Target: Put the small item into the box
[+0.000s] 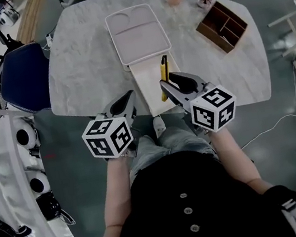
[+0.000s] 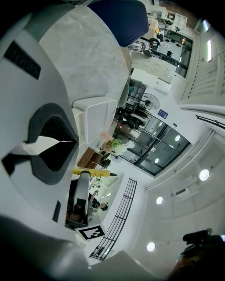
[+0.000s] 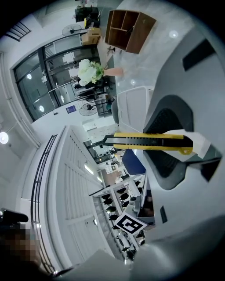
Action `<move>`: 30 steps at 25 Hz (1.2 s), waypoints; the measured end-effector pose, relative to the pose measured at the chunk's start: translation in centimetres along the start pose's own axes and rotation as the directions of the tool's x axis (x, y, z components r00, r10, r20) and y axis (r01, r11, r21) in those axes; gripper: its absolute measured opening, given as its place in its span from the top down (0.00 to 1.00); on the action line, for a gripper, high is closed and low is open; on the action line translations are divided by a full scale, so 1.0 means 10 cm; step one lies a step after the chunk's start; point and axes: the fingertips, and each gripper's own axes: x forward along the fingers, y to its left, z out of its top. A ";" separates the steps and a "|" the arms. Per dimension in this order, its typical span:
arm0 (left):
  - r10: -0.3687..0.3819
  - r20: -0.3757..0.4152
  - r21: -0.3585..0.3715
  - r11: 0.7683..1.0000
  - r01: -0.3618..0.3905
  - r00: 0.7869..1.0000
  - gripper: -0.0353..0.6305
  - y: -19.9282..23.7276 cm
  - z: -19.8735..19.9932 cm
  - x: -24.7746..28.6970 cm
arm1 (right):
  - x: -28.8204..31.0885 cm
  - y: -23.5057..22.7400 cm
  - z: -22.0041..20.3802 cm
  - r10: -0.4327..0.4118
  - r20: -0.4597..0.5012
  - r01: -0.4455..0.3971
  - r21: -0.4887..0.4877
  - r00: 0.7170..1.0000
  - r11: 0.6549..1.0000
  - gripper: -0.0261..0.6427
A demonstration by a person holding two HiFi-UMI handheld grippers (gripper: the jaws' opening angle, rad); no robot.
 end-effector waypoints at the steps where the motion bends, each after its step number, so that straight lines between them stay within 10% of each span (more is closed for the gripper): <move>1: 0.002 0.001 0.003 1.000 -0.002 1.000 0.92 0.01 0.03 0.02 | 0.02 -0.01 0.03 0.005 0.002 -0.005 -0.001 1.000 1.000 0.78; 30: 0.020 0.049 -0.002 1.000 -0.020 0.999 0.92 -0.11 0.34 0.58 | 0.18 -0.45 0.06 0.080 -0.062 -0.085 -0.074 0.995 0.994 0.78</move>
